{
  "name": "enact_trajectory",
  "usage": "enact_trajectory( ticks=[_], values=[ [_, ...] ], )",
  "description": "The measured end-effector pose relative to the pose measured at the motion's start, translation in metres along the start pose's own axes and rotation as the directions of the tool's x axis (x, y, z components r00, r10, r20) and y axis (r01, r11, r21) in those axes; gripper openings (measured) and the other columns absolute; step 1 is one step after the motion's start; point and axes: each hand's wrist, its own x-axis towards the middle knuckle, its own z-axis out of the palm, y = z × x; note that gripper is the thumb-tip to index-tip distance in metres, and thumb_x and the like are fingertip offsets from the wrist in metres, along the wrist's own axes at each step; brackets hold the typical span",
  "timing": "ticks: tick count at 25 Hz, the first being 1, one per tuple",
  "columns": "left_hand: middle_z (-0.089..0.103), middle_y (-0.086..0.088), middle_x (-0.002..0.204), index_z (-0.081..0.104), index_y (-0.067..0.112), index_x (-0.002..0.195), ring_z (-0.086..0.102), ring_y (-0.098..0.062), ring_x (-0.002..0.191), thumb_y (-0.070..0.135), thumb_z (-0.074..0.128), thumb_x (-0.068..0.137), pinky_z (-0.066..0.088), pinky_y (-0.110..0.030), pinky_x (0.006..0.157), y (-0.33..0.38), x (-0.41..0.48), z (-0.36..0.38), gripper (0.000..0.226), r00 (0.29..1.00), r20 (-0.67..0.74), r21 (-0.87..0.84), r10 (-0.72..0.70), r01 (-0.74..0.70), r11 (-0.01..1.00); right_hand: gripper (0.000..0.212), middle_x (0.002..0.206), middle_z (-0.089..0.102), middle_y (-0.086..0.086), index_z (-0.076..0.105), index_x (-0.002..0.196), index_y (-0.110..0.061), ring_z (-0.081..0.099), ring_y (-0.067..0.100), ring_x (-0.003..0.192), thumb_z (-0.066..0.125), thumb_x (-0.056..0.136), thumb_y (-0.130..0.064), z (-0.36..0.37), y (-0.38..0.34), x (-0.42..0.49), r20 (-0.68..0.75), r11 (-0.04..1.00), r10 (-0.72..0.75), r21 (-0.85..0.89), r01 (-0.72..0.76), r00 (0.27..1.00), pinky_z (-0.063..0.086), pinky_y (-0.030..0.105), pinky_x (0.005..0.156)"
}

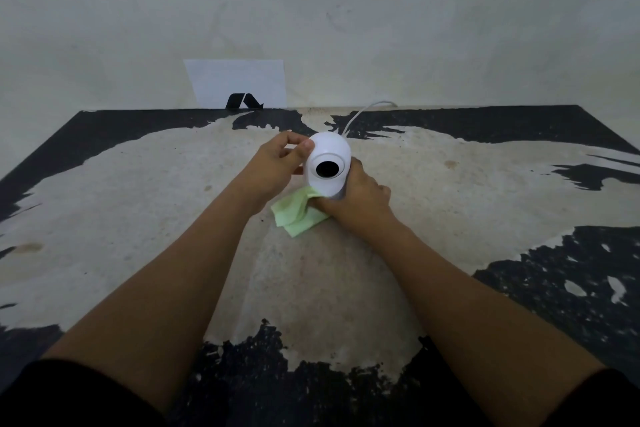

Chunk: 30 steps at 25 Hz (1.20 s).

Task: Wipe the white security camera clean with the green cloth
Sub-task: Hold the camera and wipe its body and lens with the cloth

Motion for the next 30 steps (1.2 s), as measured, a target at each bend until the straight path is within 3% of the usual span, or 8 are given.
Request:
enact_trajectory(
  ticks=[6, 10, 13, 16, 18, 24, 27, 30],
  values=[
    [0.067, 0.001, 0.097, 0.057, 0.023, 0.101, 0.065, -0.009, 0.08, 0.039, 0.051, 0.093, 0.042, -0.022, 0.067, -0.001, -0.001, 0.004, 0.019, 1.0, -0.029, -0.02, -0.004, 0.003, 1.0, 0.057, 0.115, 0.069, 0.004, 0.055, 0.125, -0.018, 0.063, 0.023, 0.102, 0.065, 0.078, -0.048, -0.021, 0.007, -0.001, 0.088, 0.998, -0.036, 0.053, 0.032, 0.995, 0.049, 0.039, 0.09],
    [0.064, 0.005, 0.106, 0.056, 0.028, 0.116, 0.064, -0.017, 0.098, 0.047, 0.05, 0.091, 0.047, -0.034, 0.085, 0.005, -0.006, -0.001, 0.032, 0.998, -0.04, 0.025, -0.054, 0.055, 0.998, 0.016, 0.065, 0.059, -0.008, 0.07, 0.093, -0.013, 0.053, 0.012, 0.063, 0.059, 0.086, -0.024, -0.039, 0.013, -0.013, 0.026, 0.997, -0.077, 0.017, 0.077, 0.997, 0.046, 0.03, 0.067],
    [0.049, 0.002, 0.124, 0.04, 0.033, 0.133, 0.052, -0.019, 0.112, 0.055, 0.056, 0.083, 0.045, -0.033, 0.089, 0.008, -0.025, -0.009, 0.057, 0.994, -0.11, 0.215, 0.017, 0.007, 0.977, 0.014, 0.059, 0.054, -0.01, 0.067, 0.079, -0.015, 0.049, 0.006, 0.057, 0.062, 0.085, -0.026, -0.049, 0.008, -0.024, 0.02, 0.994, -0.093, 0.063, 0.092, 0.995, 0.041, 0.028, 0.059],
    [0.032, 0.0, 0.138, 0.028, 0.034, 0.14, 0.033, -0.02, 0.122, 0.058, 0.075, 0.062, 0.031, -0.036, 0.102, 0.002, -0.06, 0.005, 0.095, 0.975, 0.087, 0.592, 0.204, -0.215, 0.777, 0.012, 0.064, 0.057, -0.008, 0.067, 0.079, -0.016, 0.05, 0.007, 0.059, 0.065, 0.081, -0.028, -0.063, -0.007, -0.029, 0.068, 0.988, -0.129, 0.09, 0.123, 0.989, 0.041, 0.025, 0.057],
    [0.032, 0.004, 0.137, 0.024, 0.032, 0.141, 0.028, -0.016, 0.119, 0.053, 0.08, 0.058, 0.028, -0.034, 0.102, -0.002, -0.071, 0.016, 0.103, 0.961, 0.161, 0.63, 0.226, -0.276, 0.726, 0.01, 0.061, 0.054, -0.009, 0.067, 0.08, -0.018, 0.047, 0.005, 0.055, 0.066, 0.08, -0.029, -0.071, -0.017, -0.031, 0.106, 0.983, -0.172, 0.084, 0.163, 0.979, 0.036, 0.02, 0.052],
    [0.061, 0.003, 0.076, 0.064, 0.015, 0.09, 0.053, -0.011, 0.069, 0.022, 0.061, 0.087, 0.041, -0.027, 0.065, -0.011, -0.055, 0.018, 0.009, 0.957, -0.097, 0.372, 0.274, -0.221, 0.902, 0.007, 0.078, 0.067, -0.009, 0.071, 0.085, -0.025, 0.061, 0.013, 0.069, 0.066, 0.083, -0.031, -0.089, -0.029, -0.026, 0.194, 0.95, -0.19, 0.284, 0.13, 0.962, 0.053, 0.033, 0.069],
    [0.058, 0.003, 0.085, 0.063, 0.012, 0.086, 0.054, -0.011, 0.073, 0.017, 0.058, 0.088, 0.045, -0.026, 0.068, -0.011, -0.04, 0.013, 0.008, 0.912, -0.169, 0.469, 0.374, -0.259, 0.844, 0.013, 0.093, 0.066, -0.012, 0.068, 0.095, -0.027, 0.064, 0.014, 0.091, 0.058, 0.089, -0.033, -0.088, -0.027, 0.0, 0.049, 0.881, -0.087, 0.47, 0.054, 0.995, 0.054, 0.04, 0.089],
    [0.06, -0.005, 0.1, 0.061, 0.009, 0.091, 0.059, -0.018, 0.088, 0.018, 0.059, 0.088, 0.051, -0.03, 0.075, -0.008, -0.025, 0.009, 0.011, 0.906, -0.212, 0.44, 0.365, -0.246, 0.864, 0.02, 0.11, 0.066, -0.006, 0.067, 0.105, -0.025, 0.062, 0.015, 0.104, 0.052, 0.093, -0.027, -0.073, -0.026, 0.019, 0.083, 0.875, -0.067, 0.484, 0.018, 0.994, 0.052, 0.045, 0.094]
  ],
)
